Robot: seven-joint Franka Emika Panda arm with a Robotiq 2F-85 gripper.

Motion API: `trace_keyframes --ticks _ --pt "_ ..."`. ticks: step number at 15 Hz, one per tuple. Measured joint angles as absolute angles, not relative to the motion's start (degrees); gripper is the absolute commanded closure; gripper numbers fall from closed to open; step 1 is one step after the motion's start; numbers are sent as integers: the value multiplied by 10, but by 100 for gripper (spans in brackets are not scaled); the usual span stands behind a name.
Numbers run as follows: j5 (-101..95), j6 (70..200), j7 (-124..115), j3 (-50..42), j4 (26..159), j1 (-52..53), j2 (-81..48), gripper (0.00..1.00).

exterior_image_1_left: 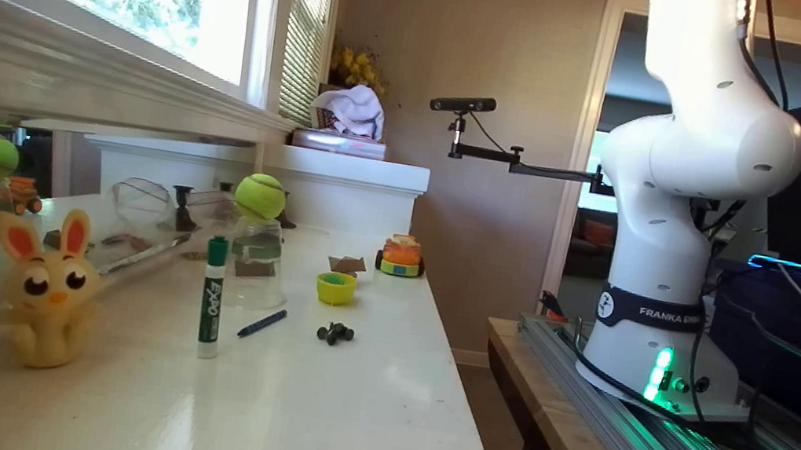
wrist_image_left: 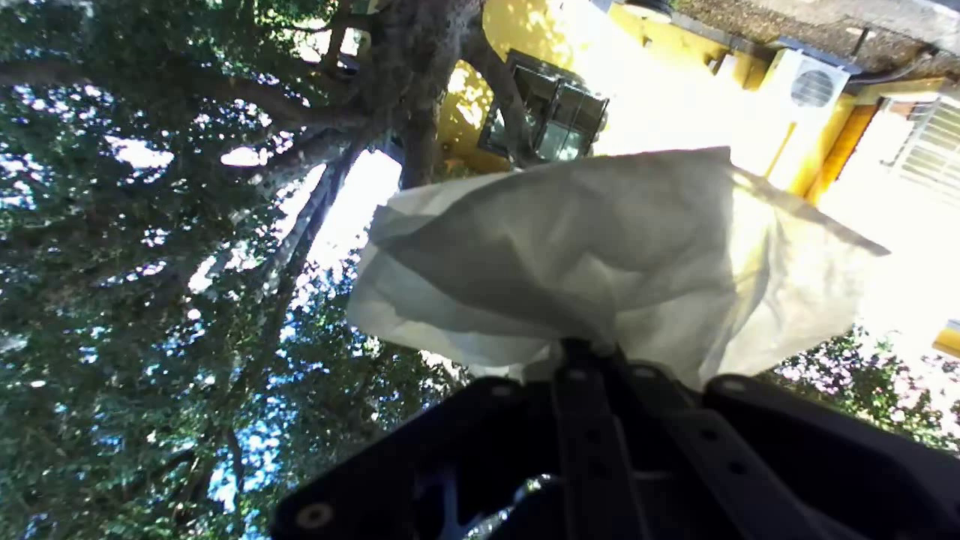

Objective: Wipe the window with the paper towel

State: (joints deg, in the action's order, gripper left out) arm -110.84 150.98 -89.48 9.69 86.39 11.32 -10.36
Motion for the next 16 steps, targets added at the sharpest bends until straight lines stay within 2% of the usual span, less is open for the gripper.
trace_keyframes --ticks 6,16 --pt "-1133 1509 -893 69 833 97 -70 99" --pt "-1134 1503 -896 36 862 82 -59 99"
